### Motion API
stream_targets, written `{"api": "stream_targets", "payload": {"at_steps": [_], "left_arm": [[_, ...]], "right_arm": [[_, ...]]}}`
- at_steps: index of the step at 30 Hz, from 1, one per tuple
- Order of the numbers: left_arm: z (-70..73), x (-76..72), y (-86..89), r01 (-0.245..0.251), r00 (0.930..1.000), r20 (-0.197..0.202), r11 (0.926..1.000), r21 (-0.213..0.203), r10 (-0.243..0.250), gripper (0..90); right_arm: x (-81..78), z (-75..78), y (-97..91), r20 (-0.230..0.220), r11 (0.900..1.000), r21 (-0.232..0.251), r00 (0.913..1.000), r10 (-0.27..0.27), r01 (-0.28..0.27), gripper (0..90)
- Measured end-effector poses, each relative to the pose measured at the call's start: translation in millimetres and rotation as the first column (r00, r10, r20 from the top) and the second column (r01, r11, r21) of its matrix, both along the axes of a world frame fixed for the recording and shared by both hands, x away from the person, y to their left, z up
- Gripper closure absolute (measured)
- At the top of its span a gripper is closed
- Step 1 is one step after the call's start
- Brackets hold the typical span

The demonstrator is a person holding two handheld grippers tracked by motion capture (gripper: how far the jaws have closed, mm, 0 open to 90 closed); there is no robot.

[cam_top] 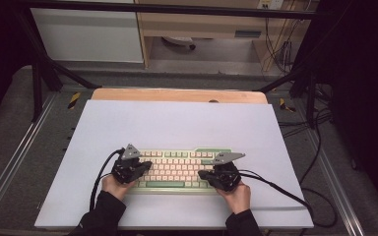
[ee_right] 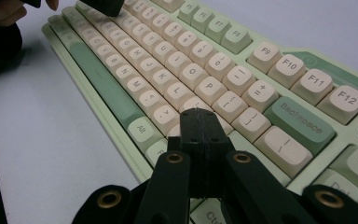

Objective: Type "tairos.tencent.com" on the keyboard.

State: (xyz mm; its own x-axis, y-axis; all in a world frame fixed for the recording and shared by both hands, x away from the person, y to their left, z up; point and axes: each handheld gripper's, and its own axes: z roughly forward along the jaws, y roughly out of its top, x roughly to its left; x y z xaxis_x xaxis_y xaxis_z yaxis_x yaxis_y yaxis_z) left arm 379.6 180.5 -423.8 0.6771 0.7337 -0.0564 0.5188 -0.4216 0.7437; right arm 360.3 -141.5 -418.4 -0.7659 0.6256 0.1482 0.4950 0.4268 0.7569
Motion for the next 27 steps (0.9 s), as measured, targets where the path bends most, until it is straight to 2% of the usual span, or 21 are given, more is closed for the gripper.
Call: {"api": "stream_targets", "payload": {"at_steps": [16, 27], "left_arm": [[-3.2, 0.5, -0.3, 0.006, 1.0000, -0.001, 1.0000, 0.007, -0.006, 89.6], [4.8, -10.6, 9.7, 0.019, 0.9997, 0.013, 0.9993, -0.031, -0.018, 89.6]], "right_arm": [[-0.2, -0.4, 0.5, -0.001, 1.0000, 0.000, 1.0000, -0.001, 0.001, 90.0], [-1.4, 2.0, 1.0, 0.005, 0.9998, 0.020, 1.0000, 0.005, -0.005, 90.0]]}}
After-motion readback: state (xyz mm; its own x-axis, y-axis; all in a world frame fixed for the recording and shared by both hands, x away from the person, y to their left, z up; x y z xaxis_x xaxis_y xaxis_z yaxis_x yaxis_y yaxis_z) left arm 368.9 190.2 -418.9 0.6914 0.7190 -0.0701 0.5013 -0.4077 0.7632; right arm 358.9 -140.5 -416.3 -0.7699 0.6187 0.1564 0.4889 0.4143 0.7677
